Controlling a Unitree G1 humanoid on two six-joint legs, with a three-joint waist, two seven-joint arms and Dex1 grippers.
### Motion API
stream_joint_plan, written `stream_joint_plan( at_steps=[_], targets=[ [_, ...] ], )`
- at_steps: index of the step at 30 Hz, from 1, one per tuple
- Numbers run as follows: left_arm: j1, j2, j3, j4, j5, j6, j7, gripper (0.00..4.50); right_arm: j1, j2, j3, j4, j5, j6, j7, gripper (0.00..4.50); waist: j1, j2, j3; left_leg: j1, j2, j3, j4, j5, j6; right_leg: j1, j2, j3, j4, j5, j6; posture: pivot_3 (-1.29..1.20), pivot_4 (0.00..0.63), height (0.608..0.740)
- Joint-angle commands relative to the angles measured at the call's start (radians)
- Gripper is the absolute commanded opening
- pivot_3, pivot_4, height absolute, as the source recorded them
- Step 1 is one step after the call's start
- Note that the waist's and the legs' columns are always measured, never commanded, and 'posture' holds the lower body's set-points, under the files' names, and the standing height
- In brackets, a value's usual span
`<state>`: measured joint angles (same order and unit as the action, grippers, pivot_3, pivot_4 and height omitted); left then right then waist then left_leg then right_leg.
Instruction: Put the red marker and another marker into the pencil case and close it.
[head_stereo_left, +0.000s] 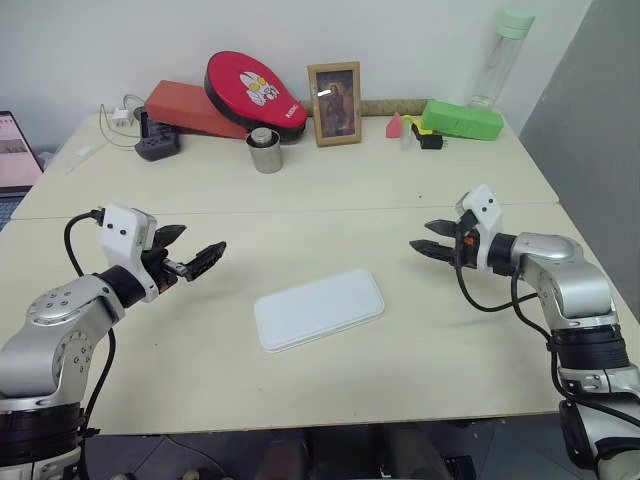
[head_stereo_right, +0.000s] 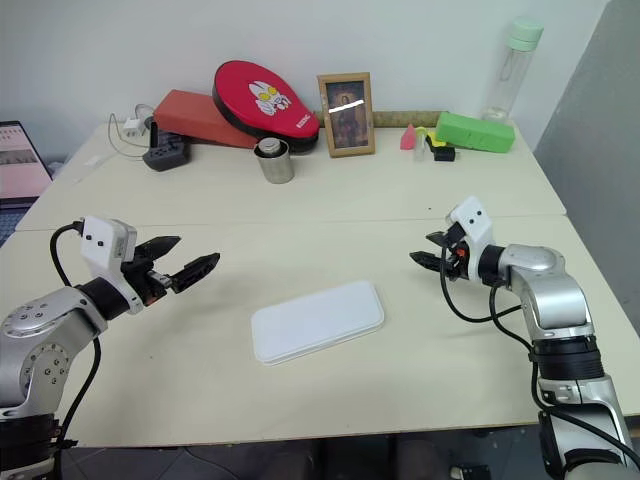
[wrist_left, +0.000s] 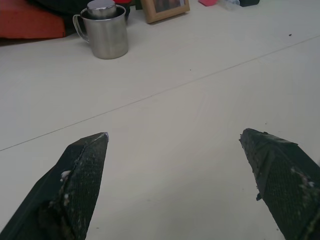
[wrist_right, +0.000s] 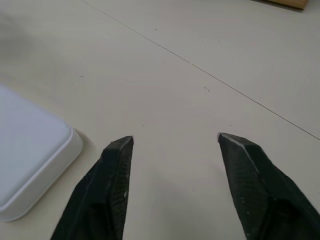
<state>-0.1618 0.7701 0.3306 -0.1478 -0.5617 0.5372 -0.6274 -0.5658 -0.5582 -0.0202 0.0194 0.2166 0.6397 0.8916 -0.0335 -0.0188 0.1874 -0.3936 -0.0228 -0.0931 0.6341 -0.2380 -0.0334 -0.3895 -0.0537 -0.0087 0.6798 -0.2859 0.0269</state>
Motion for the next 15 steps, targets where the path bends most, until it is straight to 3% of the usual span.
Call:
stream_joint_plan(
  at_steps=[1,4,15],
  targets=[
    [-0.002,-0.003,0.016,-0.002,0.022,-0.034,-0.013,4.50,0.009,-0.005,-0.030,-0.062,0.039,0.005,-0.019,4.04,0.002,0.000,0.000,0.000,0.000,0.000,0.000,0.000,0.000,0.000,0.000,0.000,0.000,0.000,0.000,0.00,0.150,0.740],
    [-0.010,-0.016,0.027,0.009,0.024,-0.034,-0.007,4.50,0.005,-0.006,-0.018,-0.057,0.041,0.003,-0.032,4.49,0.004,0.000,0.000,0.000,-0.001,0.000,0.000,0.000,0.000,0.000,0.000,0.000,0.000,0.000,0.000,0.00,0.150,0.740],
    [-0.050,-0.041,0.013,0.054,0.036,-0.045,-0.022,4.50,0.039,-0.041,-0.022,-0.090,0.078,0.010,-0.033,4.49,0.003,0.000,0.000,0.000,-0.001,0.000,0.000,0.000,0.000,0.000,0.000,0.000,0.000,0.000,0.000,0.00,0.150,0.740]
  ],
)
